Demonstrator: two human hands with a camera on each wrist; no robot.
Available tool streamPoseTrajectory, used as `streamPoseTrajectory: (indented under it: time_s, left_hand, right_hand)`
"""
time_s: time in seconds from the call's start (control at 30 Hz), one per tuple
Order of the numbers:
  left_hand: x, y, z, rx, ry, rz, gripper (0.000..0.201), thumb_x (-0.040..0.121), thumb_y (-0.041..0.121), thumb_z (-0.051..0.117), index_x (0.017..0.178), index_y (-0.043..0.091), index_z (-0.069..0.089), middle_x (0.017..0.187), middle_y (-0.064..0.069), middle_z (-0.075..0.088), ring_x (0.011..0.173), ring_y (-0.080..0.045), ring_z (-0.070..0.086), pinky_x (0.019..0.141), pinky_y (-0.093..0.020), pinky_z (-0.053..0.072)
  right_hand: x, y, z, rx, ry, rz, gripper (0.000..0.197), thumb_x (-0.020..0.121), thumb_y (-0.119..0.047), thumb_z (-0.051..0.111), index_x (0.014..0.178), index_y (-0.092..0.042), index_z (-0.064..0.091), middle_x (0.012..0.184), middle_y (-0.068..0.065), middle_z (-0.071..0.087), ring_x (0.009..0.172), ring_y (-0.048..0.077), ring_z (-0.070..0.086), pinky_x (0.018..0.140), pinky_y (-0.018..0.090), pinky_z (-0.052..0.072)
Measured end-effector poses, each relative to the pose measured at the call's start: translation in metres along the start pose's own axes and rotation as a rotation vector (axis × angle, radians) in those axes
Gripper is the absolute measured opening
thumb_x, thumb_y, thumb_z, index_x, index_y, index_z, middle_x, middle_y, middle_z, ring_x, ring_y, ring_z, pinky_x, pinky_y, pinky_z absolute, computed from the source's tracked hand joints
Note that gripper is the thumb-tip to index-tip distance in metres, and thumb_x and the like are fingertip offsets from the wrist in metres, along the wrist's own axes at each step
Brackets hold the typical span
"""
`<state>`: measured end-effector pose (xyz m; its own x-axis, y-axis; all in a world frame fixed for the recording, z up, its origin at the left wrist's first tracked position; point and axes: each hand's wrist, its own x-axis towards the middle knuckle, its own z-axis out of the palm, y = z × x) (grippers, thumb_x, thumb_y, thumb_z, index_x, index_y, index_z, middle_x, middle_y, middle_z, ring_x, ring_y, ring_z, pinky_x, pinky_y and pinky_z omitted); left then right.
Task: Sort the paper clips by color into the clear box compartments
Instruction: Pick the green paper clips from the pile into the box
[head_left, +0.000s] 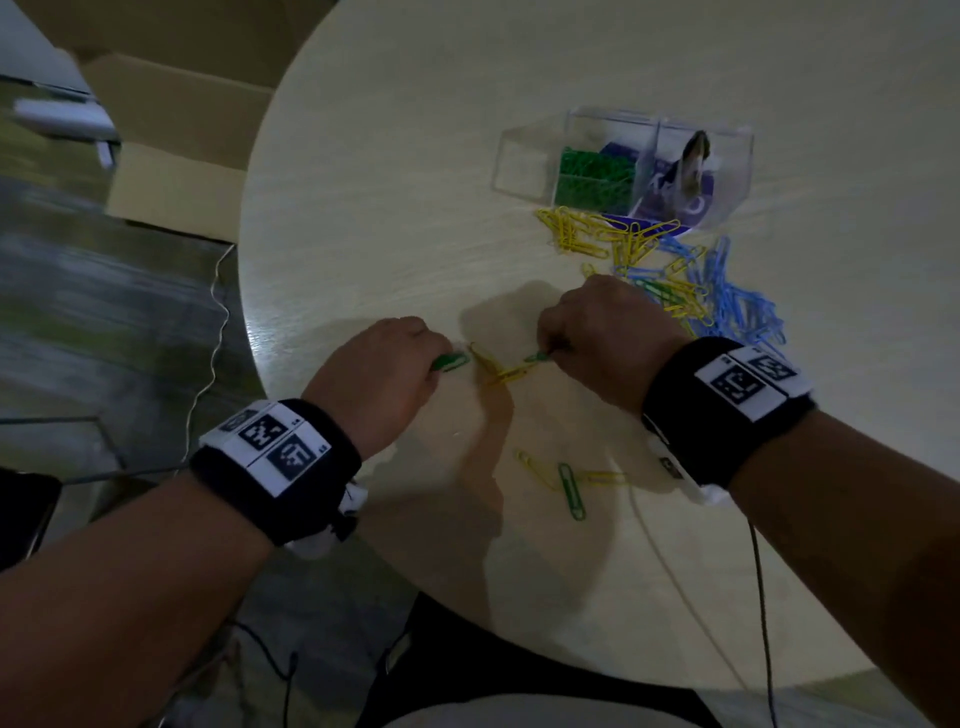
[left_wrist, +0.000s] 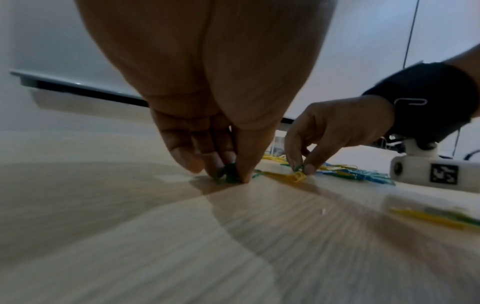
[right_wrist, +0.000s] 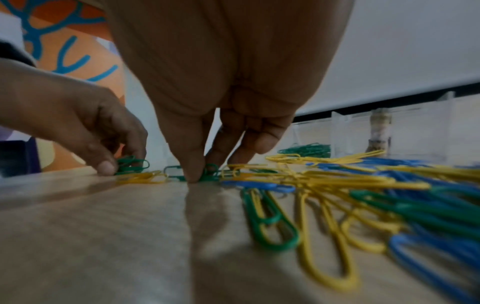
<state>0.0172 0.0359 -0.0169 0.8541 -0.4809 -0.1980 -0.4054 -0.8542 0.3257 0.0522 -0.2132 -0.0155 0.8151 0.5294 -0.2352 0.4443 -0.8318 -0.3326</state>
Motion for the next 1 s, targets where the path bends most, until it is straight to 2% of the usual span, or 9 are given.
streamPoseTrajectory:
  time_s: [0.1,0.23,0.4,0.5,0.57,0.7,0.83,0.93,1.0]
  left_hand:
    - [-0.002,0.002,0.001,0.028,-0.032,-0.015,0.014,0.083,0.013,0.064,0.097,0.010,0.067,0.091,-0.007,0.057,0.081,-0.028,0.057,0.067,-0.038,0.048]
    - [-0.012,0.006,0.002,0.087,-0.011,0.003,0.008,0.083,0.009,0.062,0.091,0.008,0.064,0.086,-0.009,0.058,0.079,-0.031,0.057,0.064,-0.041,0.049]
    - [-0.021,0.065,0.003,0.033,0.014,0.313,0.016,0.088,0.015,0.058,0.103,0.016,0.064,0.093,-0.004,0.060,0.087,-0.025,0.057,0.066,-0.039,0.050]
    - [-0.016,0.107,0.019,0.046,-0.059,0.494,0.015,0.092,0.020,0.053,0.101,0.019,0.064,0.094,-0.002,0.061,0.087,-0.023,0.056,0.064,-0.038,0.051]
    - [-0.012,0.114,0.033,0.077,-0.112,0.530,0.015,0.094,0.020,0.049,0.098,0.021,0.063,0.096,0.000,0.060,0.088,-0.022,0.055,0.066,-0.038,0.051]
    - [-0.013,0.096,0.045,0.053,-0.126,0.476,0.021,0.089,0.017,0.048,0.100,0.021,0.066,0.095,0.001,0.060,0.083,-0.022,0.056,0.063,-0.035,0.052]
    - [-0.006,0.075,0.040,-0.010,-0.062,0.291,0.011,0.085,0.016,0.060,0.092,0.020,0.067,0.085,0.001,0.058,0.079,-0.022,0.058,0.063,-0.033,0.051]
    - [0.005,0.069,0.035,-0.010,-0.026,0.215,0.019,0.087,0.024,0.048,0.081,0.017,0.064,0.081,-0.001,0.058,0.073,-0.023,0.059,0.060,-0.032,0.050]
    - [0.008,0.070,0.030,-0.023,0.003,0.225,0.016,0.089,0.023,0.051,0.084,0.016,0.065,0.083,-0.001,0.058,0.076,-0.023,0.058,0.063,-0.035,0.050]
  right_hand:
    - [-0.016,0.001,0.004,0.063,0.023,0.098,0.020,0.071,-0.017,0.060,0.089,-0.021,0.066,0.085,0.009,0.069,0.086,0.037,0.058,0.072,0.039,0.045]
    - [-0.048,0.001,0.006,0.140,0.061,0.095,0.018,0.072,-0.021,0.055,0.086,-0.019,0.068,0.081,0.009,0.064,0.082,0.034,0.061,0.073,0.038,0.047]
    - [-0.090,0.024,-0.001,0.414,0.332,0.367,0.021,0.074,-0.009,0.070,0.091,-0.021,0.071,0.085,0.002,0.066,0.079,0.022,0.064,0.074,0.035,0.051]
    - [-0.097,0.028,0.004,0.365,0.232,0.329,0.032,0.074,-0.010,0.070,0.102,-0.025,0.072,0.087,0.002,0.065,0.079,0.024,0.064,0.073,0.033,0.050]
    - [-0.097,0.029,0.007,0.301,0.143,0.257,0.035,0.076,-0.013,0.066,0.108,-0.027,0.070,0.087,0.005,0.063,0.081,0.029,0.063,0.070,0.037,0.051]
    - [-0.103,0.034,0.008,0.186,0.122,0.261,0.037,0.076,-0.014,0.063,0.110,-0.028,0.069,0.085,0.008,0.060,0.080,0.034,0.063,0.067,0.035,0.049]
    - [-0.122,0.043,0.004,0.207,0.120,0.362,0.038,0.072,-0.011,0.070,0.105,-0.031,0.071,0.083,0.006,0.060,0.077,0.032,0.064,0.064,0.035,0.049]
    - [-0.134,0.049,-0.005,0.251,0.047,0.409,0.035,0.073,-0.013,0.070,0.102,-0.033,0.071,0.084,0.002,0.061,0.079,0.030,0.064,0.068,0.038,0.051]
    - [-0.131,0.050,-0.012,0.296,0.116,0.434,0.030,0.075,-0.013,0.069,0.100,-0.029,0.071,0.086,0.003,0.066,0.080,0.030,0.065,0.071,0.041,0.052]
